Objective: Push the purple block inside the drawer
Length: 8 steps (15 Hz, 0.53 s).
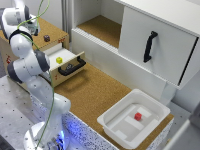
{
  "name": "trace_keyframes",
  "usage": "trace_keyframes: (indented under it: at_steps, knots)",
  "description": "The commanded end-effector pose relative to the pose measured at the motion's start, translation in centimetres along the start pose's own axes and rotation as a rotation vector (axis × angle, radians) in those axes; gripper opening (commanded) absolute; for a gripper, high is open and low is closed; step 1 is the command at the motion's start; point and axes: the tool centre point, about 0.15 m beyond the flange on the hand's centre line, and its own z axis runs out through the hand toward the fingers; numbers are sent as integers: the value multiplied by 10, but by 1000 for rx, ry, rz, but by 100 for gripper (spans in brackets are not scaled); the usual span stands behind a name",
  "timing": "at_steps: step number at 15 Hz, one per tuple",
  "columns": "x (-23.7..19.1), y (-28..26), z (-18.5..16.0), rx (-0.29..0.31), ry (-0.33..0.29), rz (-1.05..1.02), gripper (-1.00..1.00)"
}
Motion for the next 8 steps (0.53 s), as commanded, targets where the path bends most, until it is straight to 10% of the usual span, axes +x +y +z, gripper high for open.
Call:
trace_keyframes:
  at_steps: [1,8]
  knots:
    - [54,23,20,18,-5,-79,100]
    - [129,27,32,41,-69,-437,100]
